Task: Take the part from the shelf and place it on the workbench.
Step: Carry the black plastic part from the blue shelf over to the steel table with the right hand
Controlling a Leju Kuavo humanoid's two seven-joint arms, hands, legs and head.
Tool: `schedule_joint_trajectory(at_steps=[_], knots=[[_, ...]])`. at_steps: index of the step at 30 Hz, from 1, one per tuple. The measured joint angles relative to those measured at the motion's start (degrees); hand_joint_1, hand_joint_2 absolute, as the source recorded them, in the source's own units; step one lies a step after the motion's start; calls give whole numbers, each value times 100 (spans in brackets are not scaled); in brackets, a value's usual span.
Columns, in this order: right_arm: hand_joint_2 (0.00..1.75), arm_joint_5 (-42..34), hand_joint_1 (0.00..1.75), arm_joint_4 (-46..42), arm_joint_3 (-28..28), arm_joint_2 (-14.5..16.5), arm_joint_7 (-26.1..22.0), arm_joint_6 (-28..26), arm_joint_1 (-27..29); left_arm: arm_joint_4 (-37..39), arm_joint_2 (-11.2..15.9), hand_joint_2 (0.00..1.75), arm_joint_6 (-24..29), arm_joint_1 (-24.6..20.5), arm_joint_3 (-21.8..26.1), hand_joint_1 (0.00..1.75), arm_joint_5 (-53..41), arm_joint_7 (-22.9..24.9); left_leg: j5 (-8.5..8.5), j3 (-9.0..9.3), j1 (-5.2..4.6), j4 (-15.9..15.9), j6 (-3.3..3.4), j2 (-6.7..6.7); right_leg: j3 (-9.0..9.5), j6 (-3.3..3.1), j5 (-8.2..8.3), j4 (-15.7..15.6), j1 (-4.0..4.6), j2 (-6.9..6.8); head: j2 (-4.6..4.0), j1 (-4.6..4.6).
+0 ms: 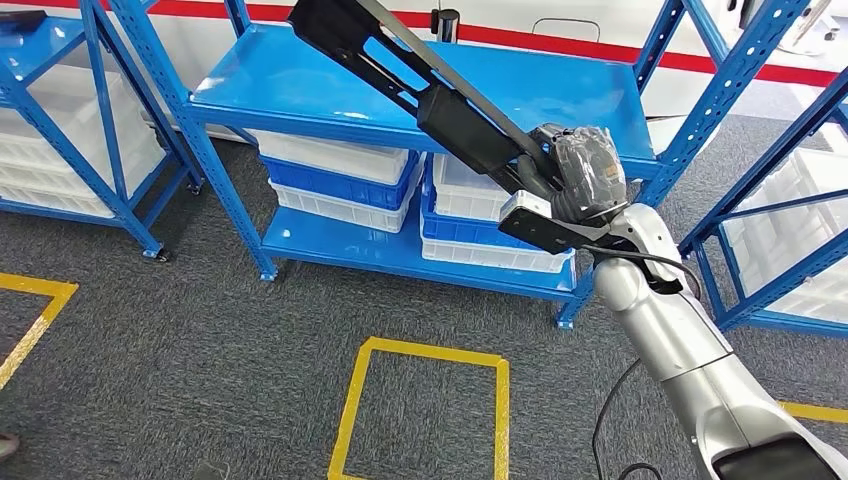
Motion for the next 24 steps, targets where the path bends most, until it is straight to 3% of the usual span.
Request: schedule_joint_trajectory(at_steps=[1, 2, 3, 5, 7, 8, 10, 11, 13, 15, 16, 17, 19, 21, 24], knots=[[175, 5, 175, -1, -5, -7, 1, -1, 24, 0, -2, 175, -4, 1, 1, 0, 0, 0, 60, -80, -13, 3, 0, 0, 46, 33, -11, 102, 6, 0, 0, 1], [175, 12, 175, -2, -14, -11, 2, -3, 46, 0, -5, 175, -9, 1, 1, 0, 0, 2, 118, -153, -25, 5, -5, -1, 208, 66, 63, -26, 16, 0, 0, 1], [175, 19, 175, -5, -25, -16, 2, -4, 62, 0, -9, 175, -13, 1, 1, 0, -1, 5, 175, -219, -37, 7, -13, -1, 471, 80, 164, -347, 26, -1, 0, 0], [175, 31, 175, -36, -56, -28, 4, -7, 76, -1, -19, 175, -24, -1, -1, 0, -7, 17, 279, -318, -59, 11, -46, 1, 1075, 27, 248, -1194, 73, -6, 0, -7], [175, 37, 175, -77, -89, -47, 8, -9, 87, -2, -25, 175, -39, 0, -3, 0, -18, 31, 373, -361, -71, 5, -102, 6, 1317, -61, 234, -1655, 121, -8, 0, -8], [175, 41, 175, -92, -102, -55, 10, -9, 96, -2, -25, 175, -44, 1, -3, 0, -25, 35, 414, -369, -71, -8, -135, 10, 1300, -98, 259, -1695, 135, -7, 0, -8], [175, 57, 175, -109, -119, -70, 15, -8, 107, -2, -21, 175, -51, 4, -5, 0, -39, 42, 391, -419, -45, 26, -208, -1, 1257, -189, 351, -1725, 71, -6, 0, -1], [175, 67, 175, -120, -124, -74, 19, -7, 111, -2, -20, 175, -54, 6, -8, 0, -45, 43, 250, -480, -28, 143, -252, -11, 1234, -245, 408, -1739, 39, -11, 0, -7], [175, 80, 175, -138, -129, -76, 27, -4, 125, -2, -17, 175, -62, 11, -14, 0, -52, 45, -253, -691, 17, 714, -345, -29, 1155, -307, 523, -1744, 17, -18, 0, -22], [175, 86, 175, -149, -131, -79, 37, -3, 165, -2, -12, 175, -69, 11, -20, 0, -54, 46, -639, -873, 66, 1415, -432, -29, 1042, -302, 615, -1737, 14, -18, 0, -29], [175, 87, 175, -149, -132, -82, 44, -3, 194, -2, -10, 175, -75, 11, -22, 0, -55, 46, -679, -858, 94, 1567, -468, -27, 990, -282, 653, -1731, 8, -17, 0, -28], [175, 89, 175, -149, -133, -85, 49, -3, 220, -2, -9, 175, -82, 11, -25, 0, -56, 46, -619, -725, 123, 1485, -497, -25, 944, -259, 686, -1724, -3, -17, 0, -29], [175, 95, 175, -156, -142, -88, 54, -3, 246, -2, -9, 175, -94, 6, -26, 0, -57, 45, -419, -188, 177, 777, -540, -21, 864, -207, 736, -1691, -28, -17, 0, -30], [175, 104, 175, -180, -165, -93, 59, -3, 242, -2, -8, 175, -103, 3, -28, 0, -57, 42, -297, 192, 175, 223, -500, -55, 799, -143, 780, -1657, -24, -13, 0, -21], [175, 117, 175, -210, -186, -95, 65, 2, 234, -2, -3, 175, -110, 0, -28, 0, -50, 30, -238, 177, 122, 119, -327, -90, 735, -11, 863, -1659, 12, -2, 0, 9]])
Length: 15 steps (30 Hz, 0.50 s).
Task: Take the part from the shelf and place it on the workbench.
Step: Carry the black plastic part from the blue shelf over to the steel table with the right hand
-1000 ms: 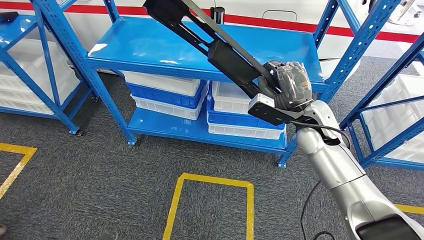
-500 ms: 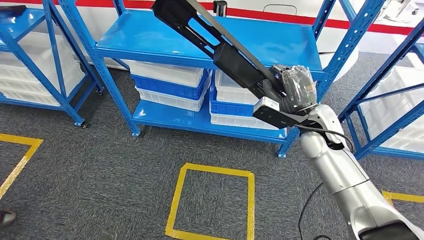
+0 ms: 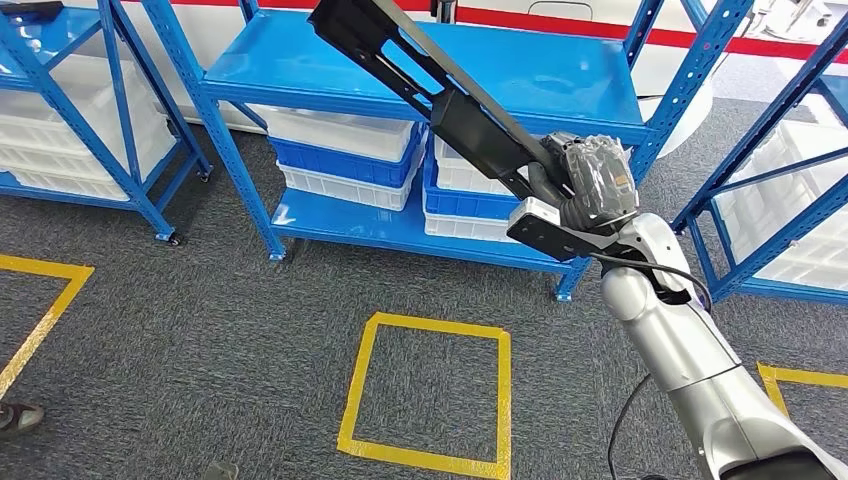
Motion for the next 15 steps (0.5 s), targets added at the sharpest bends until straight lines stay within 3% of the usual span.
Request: schedule_joint_trajectory(at_steps=[2, 3, 5, 7, 8, 9, 11, 13, 15], knots=[[175, 4, 175, -8, -15, -11, 0, 5, 2, 0, -6, 175, -2, -2, -1, 0, 7, -9, 73, -41, -18, -46, 125, 19, -114, 46, -78, 122, -4, 5, 0, 7], [175, 6, 175, -11, -22, -19, 0, 8, 4, 0, -8, 175, -2, -2, -2, 0, 13, -14, 117, -70, -22, -66, 185, 29, -237, 34, -222, 355, -7, 6, 0, 8], [175, 9, 175, -15, -28, -33, 0, 16, 15, 0, -4, 175, -3, 0, -2, 0, 36, -21, 185, -152, -39, -71, 250, 39, -570, -11, -616, 1127, -18, 7, 0, 17], [175, 9, 175, -15, -29, -48, 1, 26, 38, 0, 1, 175, -3, 3, -2, 0, 53, -26, 252, -242, -63, -68, 267, 42, -757, 5, -835, 1697, -13, 10, 0, 18], [175, 9, 175, -15, -29, -52, 2, 29, 49, 0, -1, 175, -3, 5, -2, 0, 55, -30, 285, -282, -74, -67, 264, 42, -686, 30, -820, 1671, -10, 11, 0, 17], [175, 9, 175, -16, -29, -55, 2, 28, 54, 0, -3, 175, -3, 7, -2, 0, 56, -35, 314, -316, -82, -65, 255, 42, -498, 58, -737, 1418, -9, 11, 0, 17], [175, 9, 175, -23, -41, -58, 2, 22, 39, 0, -4, 175, -3, 8, -2, 0, 60, -55, 363, -362, -98, -55, 219, 42, 28, 72, -527, 585, 10, 10, 0, 18], [175, 4, 175, -40, -66, -68, 2, 14, 17, 0, -1, 175, -3, 9, -2, 0, 61, -76, 410, -395, -118, -48, 162, 46, 316, 12, -424, 83, 59, 11, 0, 13], [175, 0, 175, -50, -89, -87, 4, 10, 13, 0, 4, 175, -4, 15, -3, 0, 61, -83, 460, -414, -125, -58, 98, 49, 326, -69, -381, 28, 75, 14, 0, 10]])
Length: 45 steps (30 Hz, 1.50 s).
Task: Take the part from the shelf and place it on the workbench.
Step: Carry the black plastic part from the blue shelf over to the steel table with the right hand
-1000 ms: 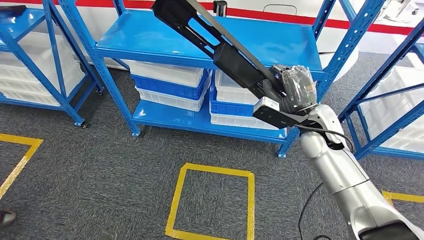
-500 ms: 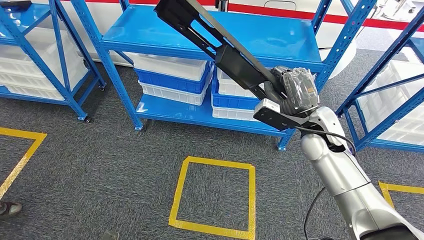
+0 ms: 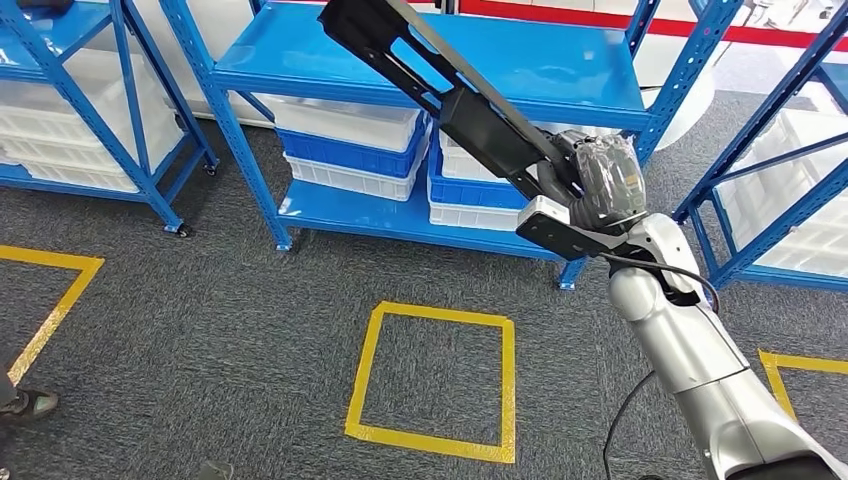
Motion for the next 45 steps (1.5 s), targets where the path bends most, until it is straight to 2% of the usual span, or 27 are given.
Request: schedule_joint_trajectory(at_steps=[2, 3, 6, 7, 8, 9, 11, 13, 17, 18, 20, 22, 23, 24, 25, 27, 28, 30, 31, 33, 35, 37, 38, 39, 41, 43, 45], knots=[[175, 0, 175, -6, -15, -15, 2, 0, 0, 0, 6, 175, -1, 4, -2, 0, -1, 2, -72, -55, 17, 83, -57, -1, -13, -79, 62, -15, -63, -7, 0, -3], [175, 0, 175, -13, -22, -19, 3, 1, -1, 0, 9, 175, -1, 5, -4, 0, -1, 4, -217, -137, 29, 269, -90, -2, -25, -121, 95, -27, -97, -13, 0, -10], [175, -1, 175, -26, -37, -19, 3, 3, 11, 0, 17, 175, -1, 9, -6, 0, 7, 9, -835, -554, 65, 1355, -189, 3, -92, -179, 160, -27, -104, -22, 0, -27], [175, 0, 175, -26, -37, -19, 3, 3, 23, 0, 19, 175, -1, 10, -6, 0, 11, 9, -918, -627, 77, 1592, -212, 5, -116, -178, 179, -26, -104, -24, 0, -28], [175, 0, 175, -27, -37, -19, 3, 4, 36, 0, 20, 175, -1, 10, -7, 0, 13, 9, -887, -584, 92, 1598, -227, 7, -135, -169, 196, -23, -106, -24, 0, -29], [175, 1, 175, -27, -37, -19, 3, 4, 47, 0, 23, 175, -1, 10, -7, 0, 15, 9, -767, -427, 111, 1378, -237, 10, -149, -157, 210, -19, -109, -23, 0, -28], [175, 0, 175, -28, -42, -19, 3, 4, 50, 0, 28, 175, 0, 7, -7, 0, 16, 9, -491, 50, 137, 616, -244, 10, -172, -130, 224, 5, -102, -21, 0, -28], [175, 0, 175, -31, -52, -21, 6, 4, 36, 0, 30, 175, 1, 3, -7, 0, 16, 8, -387, 285, 126, 168, -197, -4, -216, -74, 247, 37, -68, -20, 0, -22], [175, 3, 175, -33, -61, -28, 9, 3, 35, 0, 24, 175, 1, -8, -9, 0, 16, 9, -270, 235, 70, 47, 18, -5, -339, 65, 244, 96, -51, -17, 0, -13], [175, 4, 175, -33, -63, -35, 9, 3, 36, 0, 24, 175, 1, -14, -9, 0, 15, 9, -222, 211, 68, 12, 86, 1, -426, 62, 116, 264, -58, -16, 0, -5], [175, 3, 175, -33, -67, -46, 13, 2, 42, 0, 27, 175, 1, -20, -10, 0, 15, 10, -140, 131, 65, -19, 175, 7, -688, 27, -282, 909, -72, -12, 0, 13], [175, 4, 175, -32, -67, -50, 17, 2, 66, 0, 30, 175, 1, -21, -11, 0, 15, 13, -64, 26, 58, -16, 189, 9, -889, 41, -581, 1560, -73, -10, 0, 19], [175, 5, 175, -32, -67, -50, 18, 2, 81, 0, 28, 175, 1, -21, -14, 0, 15, 13, -21, -28, 55, -15, 183, 9, -859, 72, -611, 1641, -72, -10, 0, 19], [175, 6, 175, -32, -67, -50, 18, 2, 90, 0, 26, 175, 1, -21, -21, 0, 14, 14, 24, -81, 53, -14, 172, 9, -714, 110, -561, 1501, -71, -10, 0, 20], [175, 7, 175, -33, -68, -50, 18, 2, 90, 0, 22, 175, 1, -21, -29, 0, 13, 14, 70, -129, 52, -12, 156, 8, -465, 142, -459, 1160, -75, -11, 0, 20], [175, 8, 175, -41, -70, -49, 18, 2, 76, -1, 16, 175, 1, -22, -44, 0, 10, 13, 170, -208, 47, -16, 100, 7, 64, 143, -305, 355, -61, -8, 0, 18], [175, 8, 175, -45, -74, -50, 18, 2, 69, -2, 18, 175, 1, -22, -46, 0, 9, 13, 217, -228, 42, -20, 64, 6, 200, 123, -260, 108, -45, -1, 0, 16], [175, 8, 175, -49, -80, -51, 19, 2, 67, -2, 20, 175, 1, -21, -48, 0, 7, 12, 301, -240, 39, -52, -7, 2, 207, 61, -193, 11, 7, 14, 0, 12], [175, 9, 175, -50, -82, -52, 19, 2, 65, -2, 22, 175, 1, -20, -48, 0, 7, 12, 327, -249, 48, -58, -39, 2, 174, 12, -159, -7, -24, 13, 0, 14], [175, 9, 175, -52, -81, -45, 20, 2, 59, -1, 20, 175, 1, -17, -50, 0, 6, 13, 117, -328, 74, 83, -96, 4, 126, -117, -55, -22, -75, -4, 0, 7], [175, 10, 175, -57, -78, -38, 20, 2, 59, 0, 18, 175, 1, -16, -54, 0, 6, 13, -454, -509, 95, 677, -149, 5, 33, -211, 68, -25, -92, -21, 0, -5], [175, 13, 175, -59, -76, -37, 24, 2, 77, 0, 19, 175, 0, -17, -54, 0, 7, 13, -894, -671, 106, 1432, -206, 5, -99, -226, 174, -18, -85, -24, 0, -9], [175, 14, 175, -59, -76, -37, 25, 2, 91, 0, 19, 175, -1, -17, -54, 0, 7, 14, -944, -657, 113, 1624, -229, 7, -164, -213, 221, -14, -84, -24, 0, -10], [175, 15, 175, -59, -77, -37, 26, 2, 106, -1, 20, 175, -1, -18, -54, 0, 7, 14, -889, -538, 124, 1598, -243, 9, -222, -196, 263, -7, -86, -23, 0, -10], [175, 19, 175, -62, -85, -39, 27, 2, 128, -3, 21, 175, -1, -23, -54, 0, 7, 16, -694, 7, 149, 944, -244, 9, -320, -143, 328, 26, -92, -22, 0, -13], [175, 21, 175, -75, -106, -47, 30, 1, 129, -5, 21, 175, -1, -31, -54, 0, 7, 19, -619, 468, 137, 300, -188, -7, -389, -75, 378, 67, -79, -24, 0, -1], [175, 21, 175, -89, -121, -49, 34, -1, 123, -7, 22, 175, -1, -37, -54, 0, 7, 20, -611, 535, 95, 147, -101, -21, -425, 11, 440, 74, -61, -25, 0, 9]])
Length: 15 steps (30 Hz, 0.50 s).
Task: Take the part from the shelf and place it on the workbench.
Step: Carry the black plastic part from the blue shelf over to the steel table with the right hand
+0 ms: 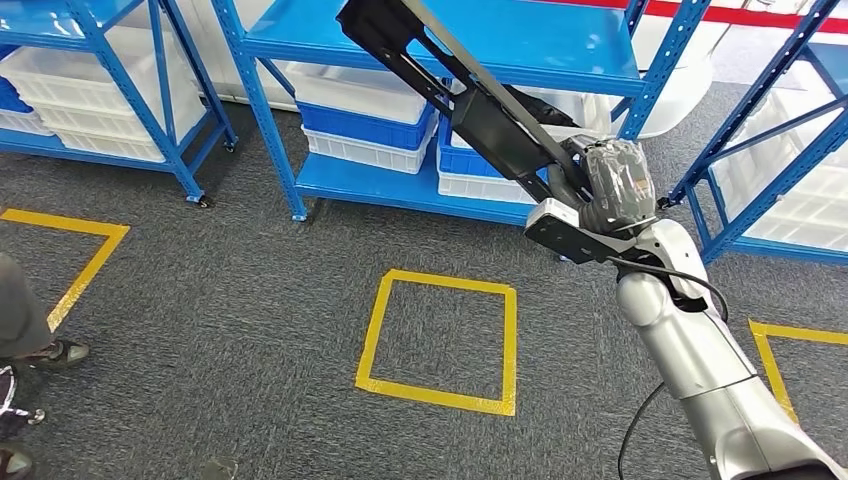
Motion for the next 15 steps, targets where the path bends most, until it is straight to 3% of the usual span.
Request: schedule_joint_trajectory(at_steps=[2, 3, 5, 7, 8, 9, 10, 12, 14, 15], knots=[[175, 0, 175, -4, -7, -3, 2, 0, 1, 0, -2, 175, 0, -4, 0, 0, 0, 1, 85, -56, -16, -52, 102, 15, -45, 79, 34, 8, 10, 3, 0, -3], [175, 1, 175, -5, -13, -10, 2, 0, 3, -1, -5, 175, 0, -7, 0, 0, 0, 1, 148, -95, -16, -79, 164, 27, -109, 85, -48, 95, 11, 6, 0, 4], [175, 0, 175, -4, -24, -28, 2, 1, 7, -2, -11, 175, 1, -12, 0, 0, 0, 1, 281, -212, -11, -112, 256, 50, -335, 38, -450, 615, -5, 11, 0, 18], [175, 1, 175, -4, -29, -41, 2, 2, 22, -2, -9, 175, 2, -13, 0, 0, 0, 2, 402, -373, -18, -110, 284, 54, -567, 24, -866, 1377, -9, 14, 0, 32], [175, 3, 175, -4, -29, -46, 3, 2, 33, -2, -9, 175, 2, -13, 0, 0, 0, 2, 467, -458, -20, -108, 279, 57, -593, 55, -949, 1624, -12, 14, 0, 31], [175, 5, 175, -3, -29, -50, 3, 2, 41, -2, -10, 175, 2, -13, 0, 0, 0, 2, 530, -542, -21, -106, 268, 58, -514, 102, -927, 1668, -12, 15, 0, 32], [175, 8, 175, -3, -30, -50, 3, 2, 43, -2, -11, 175, 2, -13, 0, 0, 0, 1, 594, -621, -20, -103, 253, 60, -329, 153, -832, 1504, -14, 14, 0, 32], [175, 13, 175, -3, -40, -48, 1, 2, 31, -3, -13, 175, 2, -15, 0, 0, 0, 1, 719, -756, -21, -97, 203, 59, 278, 189, -696, 704, -15, 14, 0, 33], [175, 22, 175, -5, -58, -46, -4, 1, 28, -4, -12, 175, 3, -17, 0, 0, 0, 1, 836, -817, -30, -113, 130, 56, 656, 115, -713, 94, 26, 28, 0, 31], [175, 30, 175, -5, -64, -46, -8, 1, 29, -4, -11, 175, 4, -17, 0, 0, 0, 1, 894, -826, -34, -135, 92, 51, 677, 63, -737, -10, 54, 38, 0, 33]])
